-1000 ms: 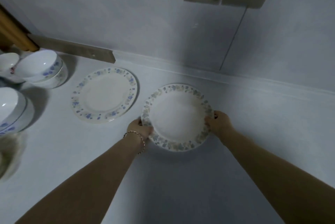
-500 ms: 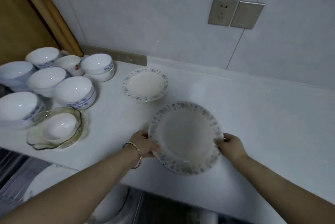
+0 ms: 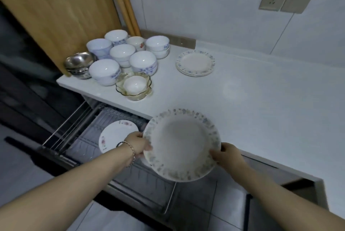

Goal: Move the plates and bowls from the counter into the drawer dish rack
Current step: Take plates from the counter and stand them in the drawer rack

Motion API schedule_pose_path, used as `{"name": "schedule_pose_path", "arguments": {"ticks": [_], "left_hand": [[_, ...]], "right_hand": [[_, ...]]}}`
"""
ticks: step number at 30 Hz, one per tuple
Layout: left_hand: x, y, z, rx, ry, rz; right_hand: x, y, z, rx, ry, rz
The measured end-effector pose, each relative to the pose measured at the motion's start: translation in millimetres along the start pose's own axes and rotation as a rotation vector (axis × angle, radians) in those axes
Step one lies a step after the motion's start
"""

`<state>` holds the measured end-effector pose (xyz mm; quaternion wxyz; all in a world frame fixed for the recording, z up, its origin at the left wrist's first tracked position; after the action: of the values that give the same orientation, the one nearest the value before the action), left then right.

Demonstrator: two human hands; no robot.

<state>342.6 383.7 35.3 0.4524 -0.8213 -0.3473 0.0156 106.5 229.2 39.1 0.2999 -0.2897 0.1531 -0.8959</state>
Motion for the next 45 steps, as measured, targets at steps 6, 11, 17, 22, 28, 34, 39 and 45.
{"name": "schedule_pose_path", "arguments": {"ticks": [6,11,17,22,28,34,39,45], "left_hand": [[54.4,-4.5,55.9,0.069,-0.041,-0.095],[110.9,20.2,82.7,0.13,-0.006,-0.121],[185.8,94.8,86.6,0.173,0.064,-0.134],[247.3,189.5,68.1,0.183,0.193,-0.11],[271.8,290.4,53.1,0.135,0.414,-0.059],[258.5,372.1,66.5,0.14,0.577,-0.001],[243.5,429.7,87.4,0.23,0.657,0.042],[226.9,458.2,95.1,0.199,0.716,-0.02]], "right_hand": [[-69.1,-19.1,-2.5,-0.004,-0.02,0.057],[-135.3,-17.1,6.6,-0.054,-0.015,0.151],[-233.0,30.2,16.6,-0.151,-0.036,0.186],[-320.8,73.4,31.5,-0.231,0.034,0.067],[-399.0,121.1,27.3,-0.361,0.12,-0.076],[-440.6,172.7,-12.4,-0.463,0.06,-0.154],[-465.4,203.1,-45.7,-0.528,-0.029,-0.144],[-477.3,215.2,-57.0,-0.533,-0.086,-0.264]]}}
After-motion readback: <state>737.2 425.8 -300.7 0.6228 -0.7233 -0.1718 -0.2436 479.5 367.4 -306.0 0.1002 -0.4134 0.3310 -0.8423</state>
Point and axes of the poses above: each hand's wrist, its own y-axis towards the middle knuckle, its own x-axis out of the back of the hand, z = x × y, the point moved 8 cm from there along y, towards the middle knuckle, and after that the axes turned 7 degrees about x, right-handed, at the moved point
